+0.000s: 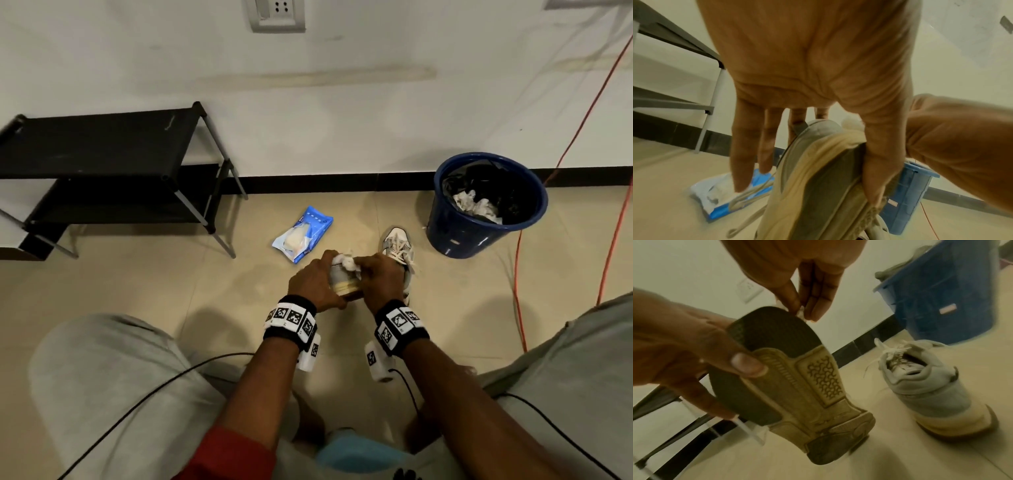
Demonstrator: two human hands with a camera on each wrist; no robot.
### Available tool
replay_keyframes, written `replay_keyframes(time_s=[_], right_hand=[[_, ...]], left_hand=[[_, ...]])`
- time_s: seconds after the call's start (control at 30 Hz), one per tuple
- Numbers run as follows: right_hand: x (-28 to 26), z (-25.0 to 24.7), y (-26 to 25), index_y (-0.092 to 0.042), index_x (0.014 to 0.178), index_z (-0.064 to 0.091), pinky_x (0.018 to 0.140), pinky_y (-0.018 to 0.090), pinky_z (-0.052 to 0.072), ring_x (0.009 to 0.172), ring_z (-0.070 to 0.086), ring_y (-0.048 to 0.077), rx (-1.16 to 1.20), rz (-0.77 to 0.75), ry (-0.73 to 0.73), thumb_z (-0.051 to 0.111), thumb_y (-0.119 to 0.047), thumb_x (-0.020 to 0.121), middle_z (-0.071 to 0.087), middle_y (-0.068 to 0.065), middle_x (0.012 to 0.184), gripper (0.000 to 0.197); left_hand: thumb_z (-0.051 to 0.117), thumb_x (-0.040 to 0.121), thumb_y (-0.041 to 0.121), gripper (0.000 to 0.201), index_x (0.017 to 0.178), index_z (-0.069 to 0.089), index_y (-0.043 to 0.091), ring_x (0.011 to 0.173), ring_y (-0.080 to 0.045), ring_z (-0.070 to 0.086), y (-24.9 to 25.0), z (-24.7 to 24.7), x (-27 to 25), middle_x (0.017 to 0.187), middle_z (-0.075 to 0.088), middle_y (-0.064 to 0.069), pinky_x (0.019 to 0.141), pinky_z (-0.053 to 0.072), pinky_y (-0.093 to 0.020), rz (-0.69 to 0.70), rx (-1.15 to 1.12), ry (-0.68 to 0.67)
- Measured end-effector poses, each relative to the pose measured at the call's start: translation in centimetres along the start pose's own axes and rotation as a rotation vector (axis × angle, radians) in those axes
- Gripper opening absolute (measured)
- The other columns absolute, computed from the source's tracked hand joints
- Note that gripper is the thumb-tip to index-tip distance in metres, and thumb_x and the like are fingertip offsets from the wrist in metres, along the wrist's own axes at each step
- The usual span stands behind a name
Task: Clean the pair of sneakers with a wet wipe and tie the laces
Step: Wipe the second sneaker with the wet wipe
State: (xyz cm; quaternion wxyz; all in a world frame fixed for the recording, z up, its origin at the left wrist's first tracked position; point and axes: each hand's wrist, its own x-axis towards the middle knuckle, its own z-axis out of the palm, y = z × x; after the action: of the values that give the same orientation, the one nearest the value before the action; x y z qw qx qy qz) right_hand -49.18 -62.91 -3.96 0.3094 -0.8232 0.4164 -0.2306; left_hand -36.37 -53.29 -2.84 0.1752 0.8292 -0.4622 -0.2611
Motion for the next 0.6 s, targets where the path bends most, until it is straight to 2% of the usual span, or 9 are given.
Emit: replay_keyframes(time_s=[0.07,0.13,0.23,0.3,0.37,0.4,0.47,0.5,0.6], right_hand=[[-0.9,0.4,-1.6,-0.017,0.097,0.076,0.067,0.036,0.050,0.075,0.061,0.029,0.017,-0.029,-0.013,0.062,-0.012,0.082,0.063,0.009,0.081,0.021],[-2.3,0.9,-3.0,-0.018,0.091,0.075,0.061,0.034,0.049,0.073,0.059,0.026,-0.018,-0.100,-0.034,0.066,-0.022,0.079,0.061,0.009,0.081,0.016],[-2.6,1.0,-3.1,-0.017,0.090,0.074,0.057,0.033,0.045,0.073,0.058,0.029,-0.120,-0.191,-0.118,0.061,-0.026,0.079,0.060,0.010,0.080,0.019],[-1.0,1.4,-1.4,-0.019,0.093,0.076,0.064,0.034,0.048,0.077,0.061,0.029,-0.087,-0.062,-0.101,0.063,-0.022,0.080,0.064,0.009,0.083,0.018],[0.1,1.8,0.4,-0.022,0.094,0.077,0.074,0.027,0.047,0.086,0.065,0.023,0.016,0.086,-0.072,0.068,-0.025,0.079,0.070,0.005,0.088,0.017],[0.0,2.1,0.6,-0.022,0.095,0.077,0.072,0.022,0.043,0.086,0.066,0.020,0.042,0.105,-0.072,0.070,-0.027,0.079,0.071,0.003,0.089,0.018],[-0.7,2.3,-0.5,-0.023,0.097,0.076,0.067,0.019,0.038,0.079,0.062,0.016,0.054,0.040,-0.071,0.070,-0.025,0.079,0.067,0.000,0.086,0.019],[-1.1,2.4,-1.1,-0.022,0.096,0.077,0.066,0.021,0.039,0.077,0.060,0.016,0.085,-0.010,-0.073,0.071,-0.020,0.077,0.066,0.000,0.085,0.020],[-1.9,2.7,-1.7,-0.018,0.094,0.077,0.075,0.027,0.047,0.086,0.061,0.021,0.115,-0.140,-0.075,0.071,-0.007,0.071,0.067,0.003,0.091,0.026]], left_hand=[[0.089,0.049,0.033,0.088,0.123,0.043,0.034,0.097,-0.025,0.063,-0.4,0.0,-0.6,0.108,0.065,0.003,0.078,0.053,-0.036,-0.025,-0.106,0.026],[0.091,0.047,0.024,0.082,0.116,0.047,0.030,0.091,-0.024,0.065,-1.1,-0.1,-1.1,0.100,0.069,0.002,0.077,0.054,-0.036,-0.060,-0.149,0.026],[0.092,0.041,0.023,0.083,0.110,0.047,0.029,0.087,-0.022,0.065,-1.8,0.1,-1.6,0.096,0.069,0.004,0.074,0.056,-0.040,-0.076,-0.158,0.031],[0.094,0.038,0.028,0.085,0.109,0.047,0.028,0.086,-0.022,0.063,-1.7,0.3,-2.0,0.098,0.067,0.004,0.073,0.056,-0.039,-0.076,-0.161,0.057],[0.094,0.037,0.032,0.089,0.111,0.045,0.029,0.086,-0.021,0.061,-1.6,0.7,-2.4,0.101,0.065,0.003,0.071,0.055,-0.038,-0.060,-0.132,0.048],[0.094,0.037,0.033,0.089,0.111,0.043,0.030,0.086,-0.022,0.060,-1.6,0.9,-2.5,0.102,0.063,0.003,0.071,0.054,-0.037,-0.048,-0.115,0.031],[0.093,0.037,0.034,0.087,0.107,0.041,0.030,0.085,-0.022,0.060,-1.5,1.0,-2.5,0.100,0.063,0.003,0.069,0.052,-0.036,-0.048,-0.107,0.012],[0.093,0.038,0.033,0.086,0.105,0.040,0.031,0.084,-0.022,0.060,-1.6,1.1,-2.4,0.099,0.063,0.004,0.068,0.052,-0.036,-0.057,-0.115,0.008],[0.093,0.040,0.027,0.086,0.113,0.046,0.033,0.086,-0.018,0.063,-1.9,1.1,-2.0,0.100,0.066,0.008,0.070,0.052,-0.031,-0.057,-0.160,0.032]])
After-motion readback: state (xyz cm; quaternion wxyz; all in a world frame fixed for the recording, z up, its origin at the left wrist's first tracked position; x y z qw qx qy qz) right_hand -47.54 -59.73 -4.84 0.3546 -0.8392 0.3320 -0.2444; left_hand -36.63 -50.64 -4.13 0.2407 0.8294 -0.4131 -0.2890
